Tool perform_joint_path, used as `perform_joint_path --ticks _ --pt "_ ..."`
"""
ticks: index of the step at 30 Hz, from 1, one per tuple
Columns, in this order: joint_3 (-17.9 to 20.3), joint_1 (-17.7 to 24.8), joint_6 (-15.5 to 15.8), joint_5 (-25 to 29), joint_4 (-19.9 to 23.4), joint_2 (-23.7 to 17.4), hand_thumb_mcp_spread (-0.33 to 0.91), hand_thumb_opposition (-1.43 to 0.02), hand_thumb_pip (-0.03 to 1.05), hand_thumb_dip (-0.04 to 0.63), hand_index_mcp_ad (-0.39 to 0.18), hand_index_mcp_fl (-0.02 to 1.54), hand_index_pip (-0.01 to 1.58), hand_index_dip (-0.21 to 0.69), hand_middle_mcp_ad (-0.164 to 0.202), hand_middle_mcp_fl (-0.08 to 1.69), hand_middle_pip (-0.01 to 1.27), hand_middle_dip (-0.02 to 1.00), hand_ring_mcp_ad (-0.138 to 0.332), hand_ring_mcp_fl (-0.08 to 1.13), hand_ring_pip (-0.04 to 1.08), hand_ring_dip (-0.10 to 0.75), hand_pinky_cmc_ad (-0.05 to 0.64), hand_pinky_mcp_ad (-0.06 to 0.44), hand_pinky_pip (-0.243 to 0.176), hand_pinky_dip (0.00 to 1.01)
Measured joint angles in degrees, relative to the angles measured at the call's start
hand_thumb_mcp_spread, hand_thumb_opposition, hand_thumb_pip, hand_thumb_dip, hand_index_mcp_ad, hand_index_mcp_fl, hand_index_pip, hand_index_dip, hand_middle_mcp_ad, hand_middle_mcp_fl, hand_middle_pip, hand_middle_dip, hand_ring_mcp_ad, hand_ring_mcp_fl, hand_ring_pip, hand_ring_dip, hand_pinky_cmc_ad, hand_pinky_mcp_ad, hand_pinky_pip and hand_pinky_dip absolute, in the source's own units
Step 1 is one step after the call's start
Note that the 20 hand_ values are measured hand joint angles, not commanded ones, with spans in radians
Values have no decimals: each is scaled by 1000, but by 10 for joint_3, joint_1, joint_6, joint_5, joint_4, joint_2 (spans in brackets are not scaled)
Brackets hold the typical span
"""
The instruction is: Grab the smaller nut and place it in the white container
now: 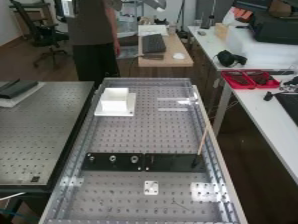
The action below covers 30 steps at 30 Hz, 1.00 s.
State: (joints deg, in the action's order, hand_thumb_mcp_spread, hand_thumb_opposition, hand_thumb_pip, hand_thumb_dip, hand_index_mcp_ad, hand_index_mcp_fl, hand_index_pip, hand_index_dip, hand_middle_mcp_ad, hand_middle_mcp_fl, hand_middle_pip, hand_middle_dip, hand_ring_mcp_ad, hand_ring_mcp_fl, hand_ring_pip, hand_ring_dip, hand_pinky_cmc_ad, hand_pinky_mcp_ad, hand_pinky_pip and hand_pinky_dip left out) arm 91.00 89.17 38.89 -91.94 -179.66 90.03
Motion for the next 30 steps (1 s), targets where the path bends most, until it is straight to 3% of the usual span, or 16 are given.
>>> perform_joint_path --ticks 30 --pt "5 5 0 9 2 -4 291 -714 286 33 3 12 73 -30 10 -12 152 173 140 3 155 12 394 297 -94 506"
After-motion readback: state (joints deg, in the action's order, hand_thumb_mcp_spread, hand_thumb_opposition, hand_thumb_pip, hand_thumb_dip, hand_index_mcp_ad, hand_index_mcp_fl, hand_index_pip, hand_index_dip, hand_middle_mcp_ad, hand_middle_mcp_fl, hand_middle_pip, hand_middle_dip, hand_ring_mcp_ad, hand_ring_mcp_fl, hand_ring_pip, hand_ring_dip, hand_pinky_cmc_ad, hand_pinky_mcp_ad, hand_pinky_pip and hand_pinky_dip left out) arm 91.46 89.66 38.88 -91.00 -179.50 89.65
